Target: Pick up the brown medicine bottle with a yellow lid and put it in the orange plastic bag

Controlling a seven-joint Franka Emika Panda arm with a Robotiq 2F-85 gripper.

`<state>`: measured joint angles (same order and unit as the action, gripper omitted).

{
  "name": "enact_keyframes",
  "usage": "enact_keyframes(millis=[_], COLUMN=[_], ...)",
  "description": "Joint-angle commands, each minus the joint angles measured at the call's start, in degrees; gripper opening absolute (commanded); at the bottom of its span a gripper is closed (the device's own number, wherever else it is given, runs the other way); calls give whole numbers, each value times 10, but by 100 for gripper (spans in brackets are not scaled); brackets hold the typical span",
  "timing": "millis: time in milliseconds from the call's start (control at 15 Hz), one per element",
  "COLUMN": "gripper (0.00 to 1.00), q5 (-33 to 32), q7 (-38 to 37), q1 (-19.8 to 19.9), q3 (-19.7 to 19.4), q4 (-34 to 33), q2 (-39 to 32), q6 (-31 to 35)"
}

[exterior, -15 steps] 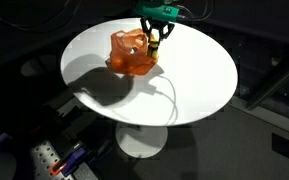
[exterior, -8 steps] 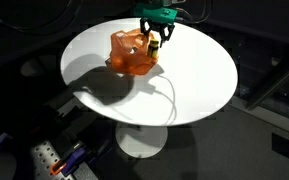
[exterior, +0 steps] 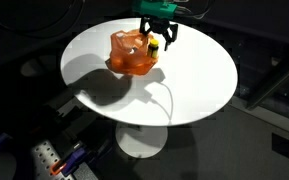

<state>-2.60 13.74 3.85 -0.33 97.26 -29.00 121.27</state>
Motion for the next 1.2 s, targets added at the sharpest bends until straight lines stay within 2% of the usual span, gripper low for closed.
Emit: enact_keyframes(millis=[0, 267, 467, 733, 933, 1000, 1133], gripper=[100, 100, 100, 100, 100, 100, 100], q5=[-24, -24, -20, -18, -18, -14, -14], q7=[-72, -129, -156, -180, -177, -168, -168], q1=[-18, -27, -30, -30, -27, -26, -26], q3=[-17, -19, -17, -15, -15, -13, -13], q4=[19, 21, 14, 5, 0, 2, 3], q2=[49, 95, 132, 160, 155, 155, 154], q6=[-52, -118, -199, -271, -302, -282, -292])
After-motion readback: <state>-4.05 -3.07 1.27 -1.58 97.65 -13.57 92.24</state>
